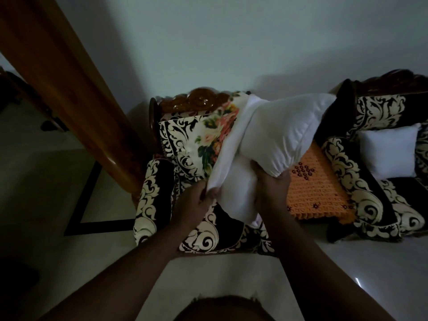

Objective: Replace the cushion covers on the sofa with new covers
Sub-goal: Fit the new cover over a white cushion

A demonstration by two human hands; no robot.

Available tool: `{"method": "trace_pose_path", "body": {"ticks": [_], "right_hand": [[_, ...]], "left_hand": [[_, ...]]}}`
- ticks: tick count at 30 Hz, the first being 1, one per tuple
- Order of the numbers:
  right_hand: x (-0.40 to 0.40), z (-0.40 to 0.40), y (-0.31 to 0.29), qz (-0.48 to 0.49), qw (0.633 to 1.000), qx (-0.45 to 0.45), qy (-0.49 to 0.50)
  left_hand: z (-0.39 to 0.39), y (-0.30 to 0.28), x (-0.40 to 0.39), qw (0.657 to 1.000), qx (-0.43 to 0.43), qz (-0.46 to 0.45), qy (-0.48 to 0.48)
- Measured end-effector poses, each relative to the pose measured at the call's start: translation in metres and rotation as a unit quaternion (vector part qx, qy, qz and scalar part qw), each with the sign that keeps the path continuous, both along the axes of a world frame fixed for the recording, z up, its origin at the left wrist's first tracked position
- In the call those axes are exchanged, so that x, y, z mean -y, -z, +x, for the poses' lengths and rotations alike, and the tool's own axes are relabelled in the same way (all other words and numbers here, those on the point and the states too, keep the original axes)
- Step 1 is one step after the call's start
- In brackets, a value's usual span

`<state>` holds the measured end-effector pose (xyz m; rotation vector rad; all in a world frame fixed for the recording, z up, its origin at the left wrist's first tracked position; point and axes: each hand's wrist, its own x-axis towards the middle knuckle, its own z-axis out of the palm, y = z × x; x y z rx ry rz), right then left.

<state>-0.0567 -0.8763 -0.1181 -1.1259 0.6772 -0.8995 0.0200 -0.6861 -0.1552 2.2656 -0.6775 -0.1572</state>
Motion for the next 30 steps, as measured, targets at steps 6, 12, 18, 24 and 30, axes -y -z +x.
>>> {"method": "trace_pose_path", "body": {"ticks": [6,12,18,24,30], "right_hand": [[0.0,0.001,-0.017,0.147,0.988,0.039,0.028],[0.007,0.001,-0.021,0.131,0.99,0.036,0.039],[0.01,0.002,-0.018,0.105,0.989,0.03,0.103],[0.021,0.01,-0.022,-0.078,0.98,0.016,0.18],[0.021,0.003,0.003,-0.165,0.98,-0.052,0.094]], "left_hand": [[0.016,0.01,-0.002,0.987,0.076,0.122,0.066],[0.01,0.006,0.012,0.979,0.145,0.14,-0.034],[0.011,0.0,0.023,0.97,0.14,0.187,0.063],[-0.061,-0.008,0.036,0.971,0.075,0.065,0.216],[-0.063,-0.007,0.035,0.928,0.15,0.072,0.333]]}}
